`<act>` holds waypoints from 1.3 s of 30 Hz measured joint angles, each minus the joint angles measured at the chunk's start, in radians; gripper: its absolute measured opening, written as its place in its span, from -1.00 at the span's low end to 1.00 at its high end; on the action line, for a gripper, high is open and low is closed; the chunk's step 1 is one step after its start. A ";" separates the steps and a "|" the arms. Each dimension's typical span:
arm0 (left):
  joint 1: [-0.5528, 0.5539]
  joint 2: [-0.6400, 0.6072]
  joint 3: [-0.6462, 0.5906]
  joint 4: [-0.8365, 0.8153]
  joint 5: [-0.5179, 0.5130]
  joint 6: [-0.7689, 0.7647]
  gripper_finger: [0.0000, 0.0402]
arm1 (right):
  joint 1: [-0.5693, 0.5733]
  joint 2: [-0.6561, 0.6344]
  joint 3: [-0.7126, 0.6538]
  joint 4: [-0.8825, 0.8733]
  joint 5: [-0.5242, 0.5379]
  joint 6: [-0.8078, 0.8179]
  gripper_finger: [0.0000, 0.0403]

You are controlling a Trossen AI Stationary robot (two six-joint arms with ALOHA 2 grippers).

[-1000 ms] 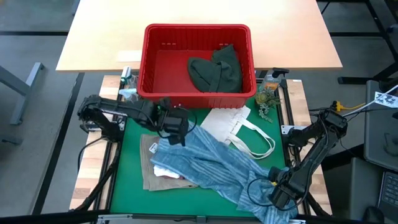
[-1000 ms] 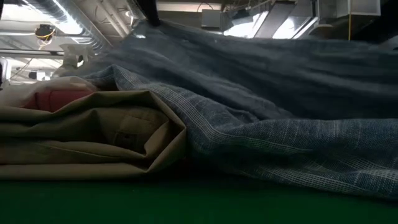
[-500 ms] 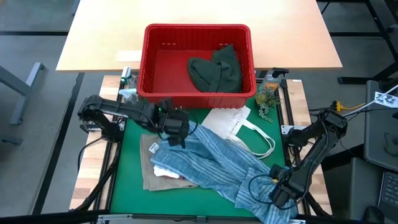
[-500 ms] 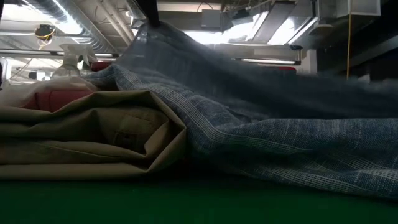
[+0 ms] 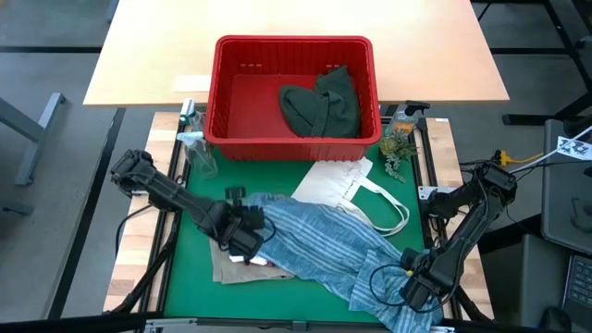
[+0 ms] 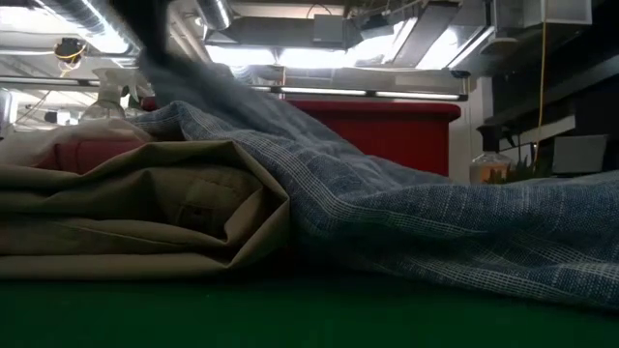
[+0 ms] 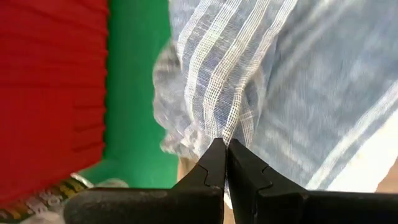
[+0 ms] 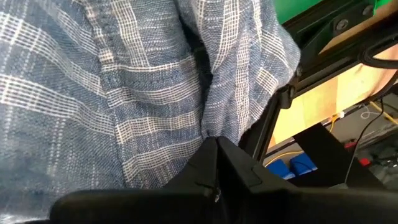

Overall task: Fold Laundry from Bin
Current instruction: Fold the blue polo shirt

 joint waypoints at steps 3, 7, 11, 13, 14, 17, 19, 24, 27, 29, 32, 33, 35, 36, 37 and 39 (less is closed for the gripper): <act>-0.037 0.000 -0.060 0.002 0.005 -0.038 -1.00 | 0.000 0.000 0.005 -0.020 0.002 -0.021 -0.96; -0.067 0.000 -0.119 0.012 0.006 -0.059 -1.00 | 0.000 0.000 0.054 -0.100 0.021 -0.051 -0.96; -0.073 0.000 -0.161 0.063 0.005 -0.060 -1.00 | 0.000 0.000 0.132 -0.199 0.060 -0.070 -0.96; -0.073 0.000 -0.175 0.106 0.005 -0.059 -1.00 | 0.000 0.000 0.168 -0.224 0.080 -0.072 -0.96; -0.073 0.000 -0.181 0.128 0.006 -0.058 -1.00 | 0.000 0.000 0.185 -0.227 0.082 -0.073 -0.96; -0.073 0.000 -0.186 0.159 0.006 -0.058 -1.00 | 0.001 0.000 0.233 -0.228 0.088 -0.073 -0.96; -0.073 0.000 -0.187 0.159 0.006 -0.058 -1.00 | 0.013 0.000 0.260 -0.228 0.104 -0.073 -0.96; -0.073 0.000 -0.187 0.167 0.006 -0.058 -0.98 | 0.057 0.000 0.296 -0.225 0.203 -0.062 -0.96; -0.073 0.000 -0.187 0.173 0.006 -0.057 -0.98 | 0.084 0.000 0.296 -0.224 0.212 -0.035 -0.96; -0.073 0.000 -0.187 0.177 0.006 -0.057 -0.98 | 0.098 0.000 0.296 -0.214 0.208 -0.019 -0.96; -0.073 0.000 -0.187 0.185 0.006 -0.057 -0.98 | 0.114 0.000 0.296 -0.209 0.202 -0.005 -0.96; -0.073 0.000 -0.187 0.187 0.006 -0.057 -0.98 | 0.114 0.000 0.296 -0.209 0.195 0.011 -0.96; -0.073 0.000 -0.187 0.187 0.006 -0.057 -0.98 | 0.111 0.000 0.296 -0.209 0.169 0.036 -0.93; -0.073 0.000 -0.187 0.187 0.006 -0.057 -0.98 | 0.111 0.000 0.296 -0.209 0.164 0.043 -0.89; -0.073 0.000 -0.187 0.187 0.006 -0.057 -0.98 | 0.111 0.000 0.296 -0.209 0.158 0.044 -0.85; -0.073 0.000 -0.187 0.189 0.006 -0.057 -0.98 | 0.111 0.000 0.296 -0.209 0.159 0.039 -0.72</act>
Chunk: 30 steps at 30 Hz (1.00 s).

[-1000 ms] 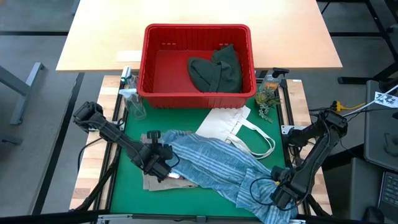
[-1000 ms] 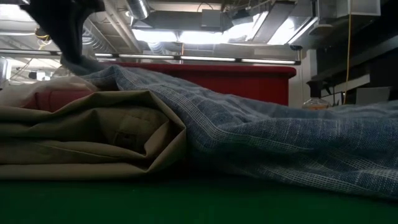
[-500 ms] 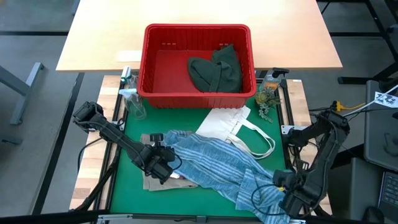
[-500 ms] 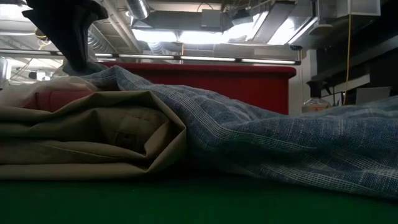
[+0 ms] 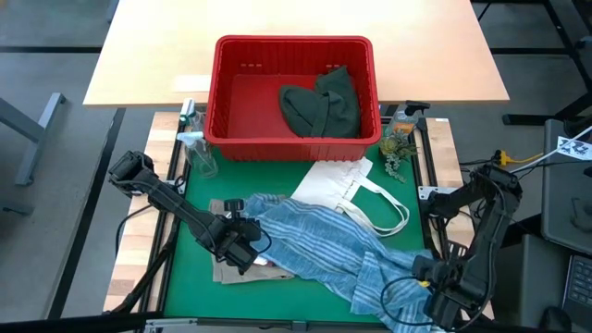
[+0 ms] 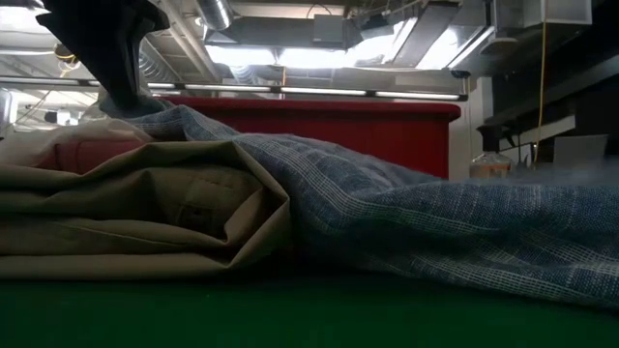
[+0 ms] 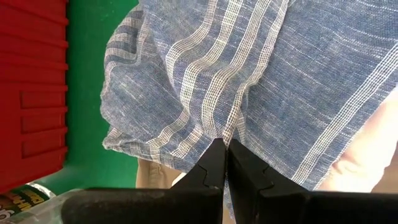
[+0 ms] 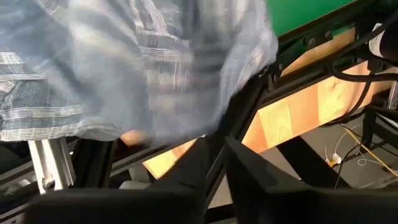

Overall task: Fold Laundry from Bin
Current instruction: Fold the blue polo shirt

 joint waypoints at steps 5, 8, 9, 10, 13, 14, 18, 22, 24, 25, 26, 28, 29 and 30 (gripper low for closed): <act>0.000 0.000 0.000 0.002 0.000 0.000 -0.97 | 0.000 0.000 0.000 -0.020 0.015 -0.023 -0.38; 0.000 0.000 0.000 0.010 0.000 0.000 -0.97 | 0.000 0.000 0.000 -0.013 -0.027 -0.048 -0.26; 0.000 0.000 0.000 0.014 0.000 0.000 -0.97 | 0.000 0.000 0.000 0.003 -0.031 -0.051 -0.24; 0.000 0.000 0.000 0.018 0.000 0.000 -0.97 | 0.000 0.000 0.000 0.032 -0.023 -0.054 -0.23; 0.000 0.000 0.000 0.027 0.000 0.000 -0.97 | 0.000 0.000 0.000 0.189 0.043 -0.084 -0.23; 0.000 0.000 0.000 0.028 0.000 0.000 -0.97 | 0.000 0.000 0.000 0.260 0.076 -0.099 -0.23; 0.000 0.000 0.000 0.028 0.000 0.000 -0.97 | 0.000 0.000 0.000 0.546 0.252 -0.185 -0.23; 0.000 0.000 0.000 0.031 0.000 0.000 -0.97 | 0.000 0.024 0.001 0.684 0.357 -0.321 -0.23; 0.000 0.000 0.000 0.034 0.000 0.000 -0.97 | 0.000 0.051 0.001 0.676 0.359 -0.378 -0.24; 0.000 0.000 0.000 0.037 0.000 0.000 -0.97 | 0.000 0.067 0.001 0.667 0.358 -0.398 -0.24; 0.000 0.000 0.000 0.039 0.000 0.000 -0.97 | 0.000 0.084 0.001 0.659 0.351 -0.411 -0.24; -0.004 0.000 0.000 0.040 0.000 0.001 -0.97 | 0.000 0.116 0.000 0.646 0.327 -0.446 -0.24; -0.006 0.000 0.000 0.041 0.000 0.000 -0.97 | 0.000 0.131 0.000 0.641 0.323 -0.461 -0.24; -0.008 0.000 0.000 0.042 0.000 0.000 -0.97 | 0.000 0.145 0.000 0.637 0.325 -0.475 -0.24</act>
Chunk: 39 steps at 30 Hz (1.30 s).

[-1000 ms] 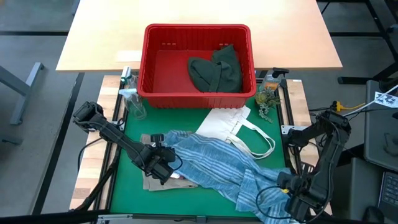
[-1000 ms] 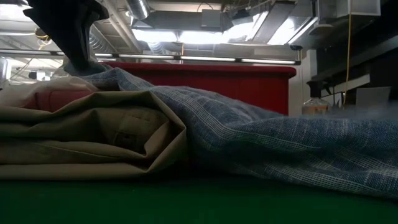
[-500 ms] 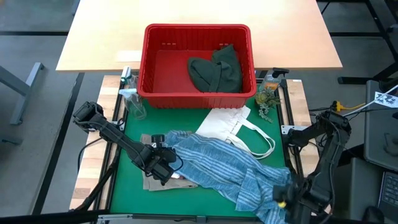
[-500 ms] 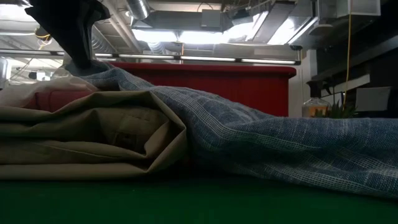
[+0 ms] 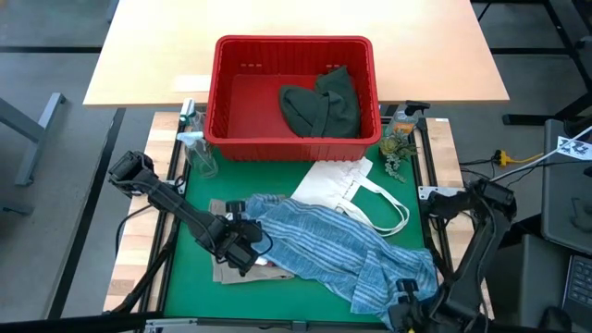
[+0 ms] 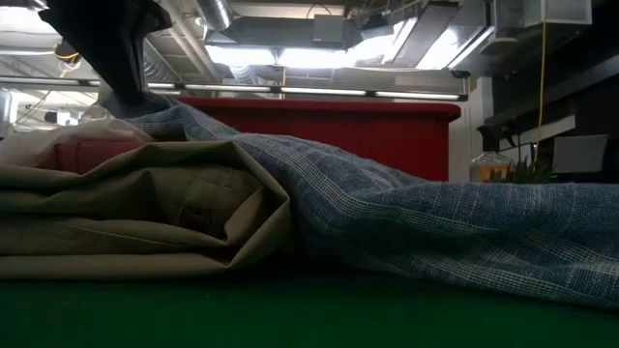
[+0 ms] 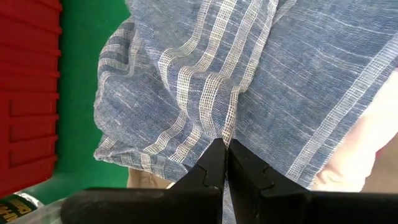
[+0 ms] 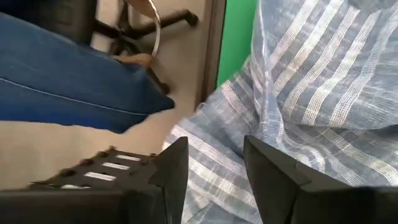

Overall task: Fold Laundry from Bin
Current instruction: Fold the blue polo shirt

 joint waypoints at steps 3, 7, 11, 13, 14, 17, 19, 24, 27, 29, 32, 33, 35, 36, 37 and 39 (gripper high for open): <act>-0.006 0.000 0.000 0.004 0.000 0.000 -0.97 | 0.000 0.028 0.000 -0.007 0.041 -0.016 -0.24; -0.019 0.000 0.000 0.006 0.000 0.000 -0.97 | -0.001 0.034 -0.001 -0.020 0.113 -0.021 -0.24; -0.034 0.000 0.000 0.006 0.000 0.000 -0.97 | -0.001 0.034 -0.001 -0.017 0.127 -0.021 -0.24; -0.040 0.000 0.000 0.006 0.000 0.000 -0.97 | -0.001 0.034 -0.001 -0.016 0.128 -0.021 -0.24; -0.042 0.000 0.000 0.006 0.000 0.000 -0.97 | -0.001 0.034 -0.001 -0.016 0.128 -0.021 -0.24; -0.047 0.000 0.000 0.007 0.000 0.000 -0.97 | 0.000 0.034 -0.001 -0.015 0.148 -0.026 -0.24; -0.047 0.000 0.000 0.007 0.000 0.000 -0.97 | 0.000 0.034 -0.001 -0.010 0.185 -0.027 -0.24; -0.046 0.000 0.000 0.007 -0.001 0.000 -0.97 | -0.001 0.034 -0.001 0.012 0.260 -0.093 -0.24; -0.046 0.000 0.000 0.007 -0.006 0.000 -0.97 | -0.001 0.039 -0.005 0.010 0.260 -0.108 -0.24; -0.046 0.000 0.000 0.007 -0.007 0.000 -0.97 | -0.001 0.048 -0.015 0.010 0.252 -0.108 -0.24; -0.046 0.000 0.000 0.007 -0.007 0.000 -0.97 | -0.001 0.080 -0.022 0.006 0.205 -0.108 -0.24; -0.046 0.000 0.000 0.007 -0.007 0.000 -0.97 | -0.001 0.089 -0.023 0.009 0.205 -0.108 -0.24; -0.046 0.000 0.000 0.008 -0.007 0.000 -0.97 | 0.000 0.100 -0.023 0.010 0.226 -0.103 -0.24; -0.046 0.000 0.000 0.008 -0.008 0.000 -0.97 | 0.000 0.103 -0.023 0.010 0.244 -0.103 -0.25; -0.046 0.000 0.000 0.010 -0.008 0.000 -0.97 | -0.001 0.103 -0.023 0.009 0.255 -0.103 -0.28; -0.046 0.000 0.000 0.010 -0.008 0.000 -0.97 | -0.002 0.104 -0.023 0.007 0.270 -0.101 -0.39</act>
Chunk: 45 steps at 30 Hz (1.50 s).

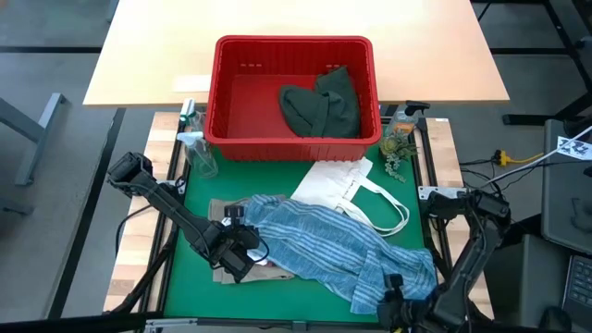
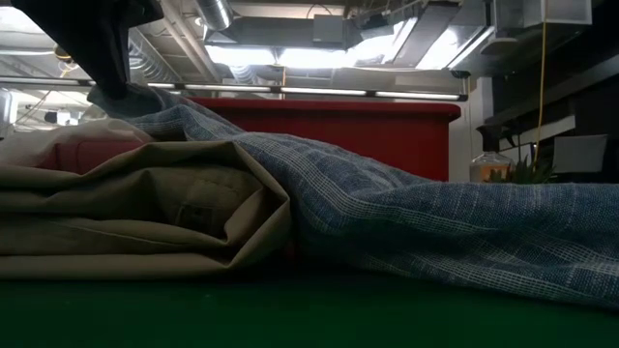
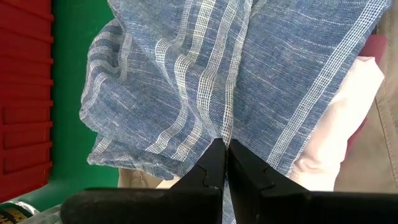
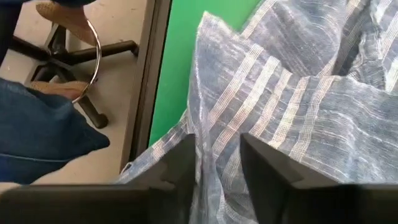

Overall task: Fold Laundry from Bin
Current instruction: Fold the blue polo shirt

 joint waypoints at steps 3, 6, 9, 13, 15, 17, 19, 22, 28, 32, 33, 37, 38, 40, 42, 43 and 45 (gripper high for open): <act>0.000 0.000 0.000 0.000 -0.002 -0.001 -0.97 | -0.014 -0.001 0.000 0.000 -0.004 0.027 -0.68; 0.000 0.000 0.000 0.000 -0.003 0.000 -0.99 | -0.023 -0.002 0.015 -0.013 -0.020 0.050 -0.95; 0.000 0.000 0.016 -0.018 -0.002 -0.001 -0.99 | -0.026 -0.002 0.067 -0.029 -0.023 0.058 -0.90; 0.000 0.000 0.093 -0.094 -0.007 0.000 -0.99 | -0.024 -0.003 0.217 -0.153 -0.010 0.059 -0.95; 0.000 0.000 0.141 -0.151 -0.010 0.005 -0.99 | -0.011 -0.004 0.293 -0.209 -0.010 0.068 -0.98; 0.000 -0.001 0.182 -0.198 -0.012 0.006 -0.99 | 0.007 -0.004 0.365 -0.256 0.016 0.084 -0.97; 0.000 -0.001 0.212 -0.237 -0.012 0.007 -0.99 | 0.032 -0.005 0.416 -0.273 0.048 0.100 -0.97; 0.000 -0.001 0.243 -0.266 -0.014 0.006 -1.00 | 0.069 -0.005 0.450 -0.283 0.110 0.101 -0.99; 0.000 -0.001 0.246 -0.261 -0.025 0.005 -1.00 | 0.100 -0.004 0.425 -0.257 0.120 0.161 -0.88; 0.000 -0.001 0.246 -0.261 -0.026 -0.001 -1.00 | 0.096 0.000 0.422 -0.260 0.091 0.212 -0.81; -0.001 -0.001 0.246 -0.261 -0.026 -0.003 -1.00 | 0.090 0.000 0.423 -0.260 0.081 0.212 -0.78; -0.001 -0.001 0.246 -0.260 -0.026 -0.025 -1.00 | 0.063 0.000 0.422 -0.264 0.074 0.237 -0.62; -0.001 -0.001 0.246 -0.260 -0.026 -0.025 -1.00 | 0.056 0.000 0.422 -0.266 0.073 0.237 -0.57; -0.001 -0.001 0.246 -0.260 -0.026 -0.026 -1.00 | 0.038 0.008 0.423 -0.278 0.063 0.235 -0.46; -0.001 -0.001 0.246 -0.260 -0.026 -0.026 -1.00 | 0.024 0.023 0.423 -0.305 0.054 0.234 -0.36; -0.001 -0.001 0.246 -0.260 -0.026 -0.026 -1.00 | 0.017 0.036 0.423 -0.318 0.041 0.233 -0.31; -0.001 -0.001 0.246 -0.260 -0.026 -0.026 -1.00 | 0.004 0.062 0.423 -0.348 -0.008 0.229 -0.24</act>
